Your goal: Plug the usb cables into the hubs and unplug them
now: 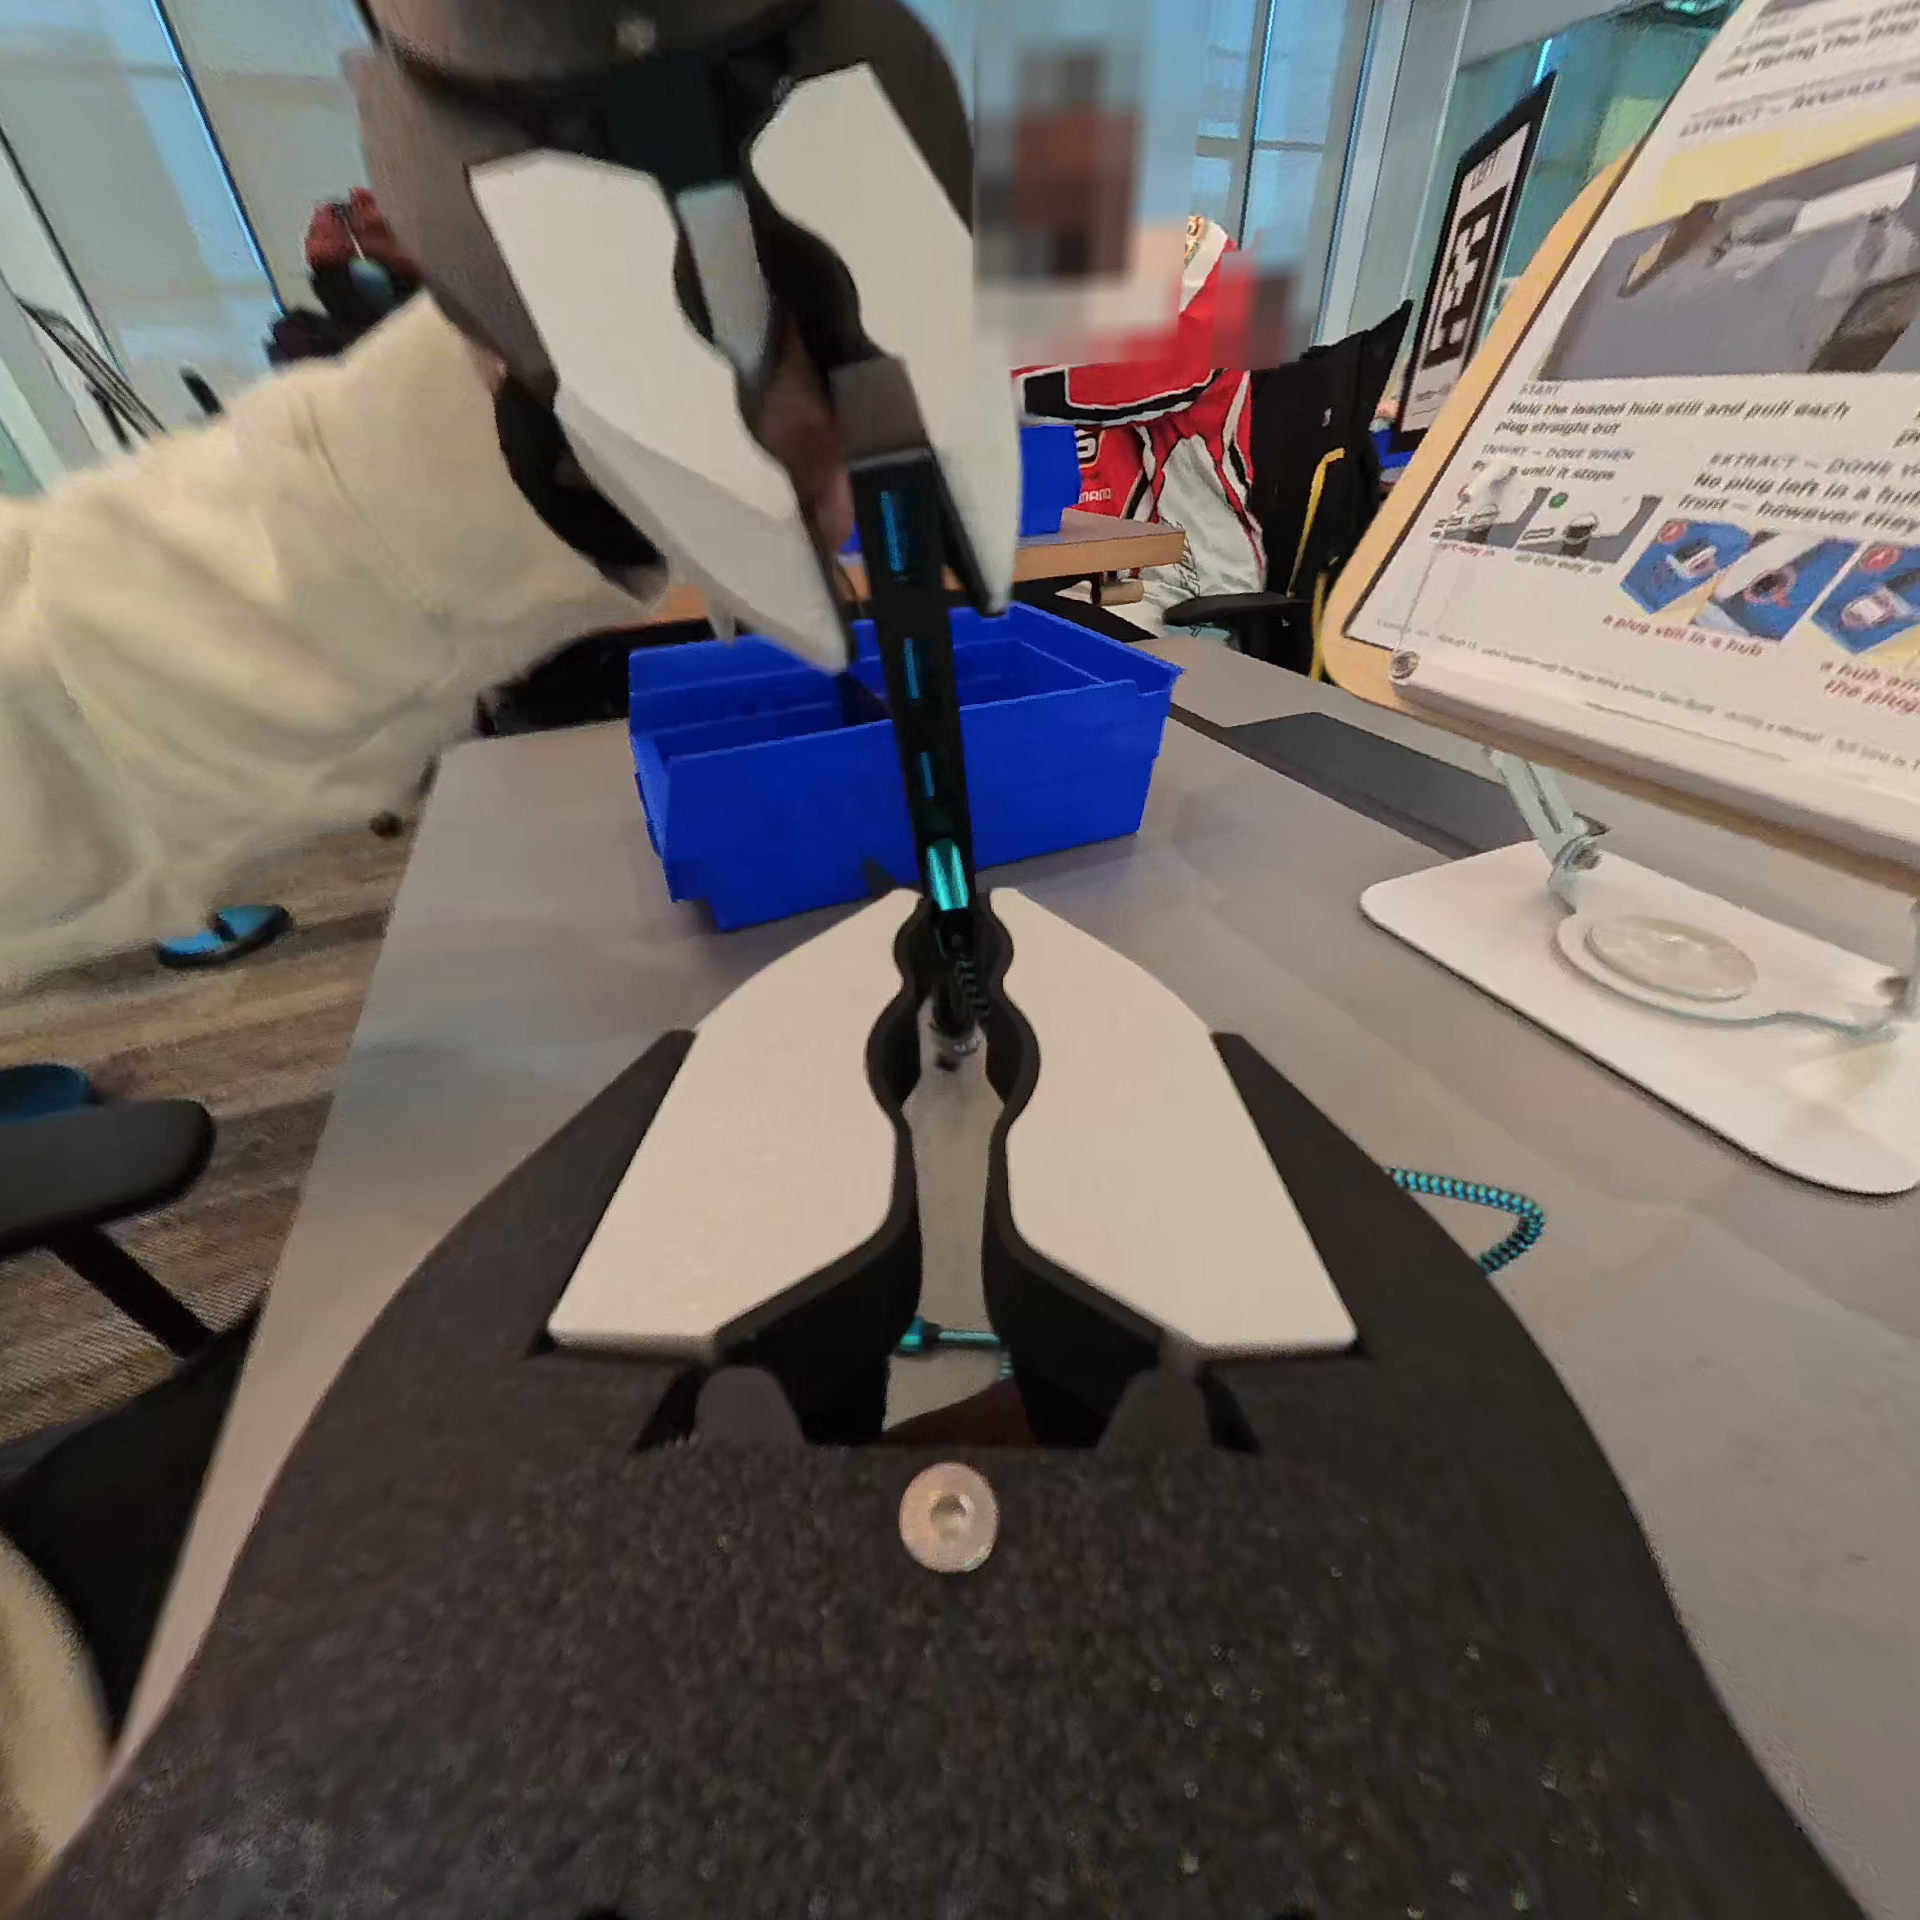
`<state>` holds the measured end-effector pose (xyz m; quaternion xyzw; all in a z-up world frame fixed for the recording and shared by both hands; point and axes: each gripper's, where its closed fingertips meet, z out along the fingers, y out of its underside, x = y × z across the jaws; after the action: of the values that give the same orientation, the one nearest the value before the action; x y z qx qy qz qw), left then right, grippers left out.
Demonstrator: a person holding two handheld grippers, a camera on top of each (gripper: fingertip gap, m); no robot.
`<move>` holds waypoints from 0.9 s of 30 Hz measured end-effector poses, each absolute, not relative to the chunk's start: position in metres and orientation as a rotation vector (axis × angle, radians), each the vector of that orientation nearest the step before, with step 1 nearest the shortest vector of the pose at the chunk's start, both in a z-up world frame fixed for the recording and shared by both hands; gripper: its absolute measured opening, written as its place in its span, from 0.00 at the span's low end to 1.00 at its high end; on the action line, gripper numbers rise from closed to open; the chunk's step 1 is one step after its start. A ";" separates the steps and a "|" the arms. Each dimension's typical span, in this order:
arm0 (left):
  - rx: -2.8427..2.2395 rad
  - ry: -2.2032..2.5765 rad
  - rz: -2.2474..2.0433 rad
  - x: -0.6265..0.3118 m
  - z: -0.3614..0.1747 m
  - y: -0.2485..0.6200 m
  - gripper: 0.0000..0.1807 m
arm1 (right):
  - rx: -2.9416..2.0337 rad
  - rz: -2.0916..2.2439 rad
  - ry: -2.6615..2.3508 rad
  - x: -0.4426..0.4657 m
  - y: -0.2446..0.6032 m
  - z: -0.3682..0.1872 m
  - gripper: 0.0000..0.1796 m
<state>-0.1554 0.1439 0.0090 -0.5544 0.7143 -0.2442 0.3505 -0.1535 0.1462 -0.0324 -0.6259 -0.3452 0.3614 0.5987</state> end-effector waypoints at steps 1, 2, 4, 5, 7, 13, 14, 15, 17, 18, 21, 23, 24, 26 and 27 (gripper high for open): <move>-1.436 1.827 -0.621 -0.155 0.005 0.146 0.22 | -1.453 0.891 -0.782 -0.154 0.144 -0.031 0.04; -1.449 1.807 -0.614 -0.156 0.000 0.147 0.30 | -1.456 0.937 -0.763 -0.153 0.142 -0.029 0.04; -1.466 1.768 -0.640 -0.156 -0.011 0.147 0.34 | -1.454 0.993 -0.731 -0.150 0.139 -0.026 0.04; -1.464 1.748 -0.683 -0.156 -0.015 0.144 0.33 | -1.451 1.012 -0.729 -0.148 0.137 -0.025 0.04; -1.466 1.700 -0.792 -0.155 -0.020 0.140 0.31 | -1.455 1.021 -0.746 -0.147 0.133 -0.027 0.04; -1.452 1.620 -1.088 -0.156 -0.033 0.130 0.08 | -1.483 1.031 -0.811 -0.148 0.126 -0.036 0.04; -1.451 1.620 -1.121 -0.157 -0.034 0.128 0.07 | -1.490 1.037 -0.821 -0.148 0.125 -0.038 0.04; -1.455 1.618 -1.148 -0.157 -0.035 0.127 0.06 | -1.498 1.049 -0.824 -0.148 0.125 -0.038 0.04; -1.442 1.611 -1.193 -0.159 -0.036 0.125 0.06 | -1.508 1.066 -0.820 -0.149 0.124 -0.038 0.04; -1.432 1.600 -1.221 -0.159 -0.035 0.124 0.06 | -1.503 1.066 -0.814 -0.149 0.124 -0.037 0.04; -1.396 1.567 -1.337 -0.164 -0.032 0.121 0.06 | -1.435 1.078 -0.792 -0.151 0.118 -0.029 0.05; -1.366 1.519 -1.424 -0.167 -0.030 0.120 0.06 | -1.369 1.079 -0.780 -0.152 0.113 -0.025 0.09; -1.352 1.499 -1.475 -0.169 -0.030 0.119 0.06 | -1.360 1.071 -0.786 -0.153 0.110 -0.026 0.10; -1.342 1.473 -1.545 -0.172 -0.033 0.119 0.06 | -1.380 1.049 -0.790 -0.156 0.110 -0.031 0.11; -1.350 1.476 -1.554 -0.173 -0.036 0.120 0.06 | -1.397 1.029 -0.785 -0.157 0.112 -0.033 0.11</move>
<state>-0.1725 0.1196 -0.0357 -0.5086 0.5560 -0.5853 0.2993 -0.1568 0.1121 -0.0332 -0.5976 -0.3358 0.4403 0.5799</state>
